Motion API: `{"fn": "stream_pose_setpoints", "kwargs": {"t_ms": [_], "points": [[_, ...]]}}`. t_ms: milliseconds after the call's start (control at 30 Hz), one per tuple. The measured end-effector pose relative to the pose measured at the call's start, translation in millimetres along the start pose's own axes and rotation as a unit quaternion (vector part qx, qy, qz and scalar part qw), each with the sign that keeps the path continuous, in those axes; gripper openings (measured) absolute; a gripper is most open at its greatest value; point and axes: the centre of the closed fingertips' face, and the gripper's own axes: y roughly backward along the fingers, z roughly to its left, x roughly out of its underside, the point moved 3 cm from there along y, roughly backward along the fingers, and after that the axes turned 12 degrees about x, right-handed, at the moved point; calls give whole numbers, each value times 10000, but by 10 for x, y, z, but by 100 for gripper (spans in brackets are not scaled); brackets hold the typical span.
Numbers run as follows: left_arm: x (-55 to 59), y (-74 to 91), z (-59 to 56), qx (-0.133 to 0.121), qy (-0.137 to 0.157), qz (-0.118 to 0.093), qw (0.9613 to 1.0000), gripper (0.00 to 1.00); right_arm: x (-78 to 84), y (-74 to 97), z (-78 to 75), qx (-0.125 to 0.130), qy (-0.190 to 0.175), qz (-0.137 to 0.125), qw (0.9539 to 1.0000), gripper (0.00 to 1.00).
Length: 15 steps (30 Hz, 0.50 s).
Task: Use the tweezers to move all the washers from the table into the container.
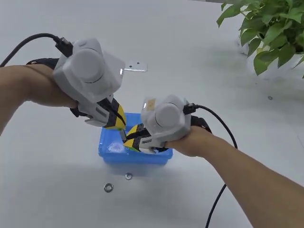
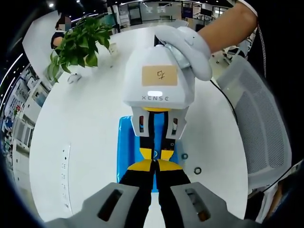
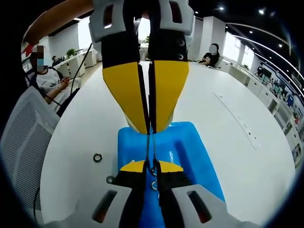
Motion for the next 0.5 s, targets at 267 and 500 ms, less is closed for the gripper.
{"fn": "stream_pose_setpoints", "kwargs": {"t_ms": [267, 500], "points": [[9, 3, 4, -13, -18, 21, 10000, 5, 0, 5, -6, 9, 19, 20, 10000, 10], [9, 10, -3, -12, -28, 37, 10000, 5, -2, 13, -5, 8, 26, 15, 10000, 10]]}}
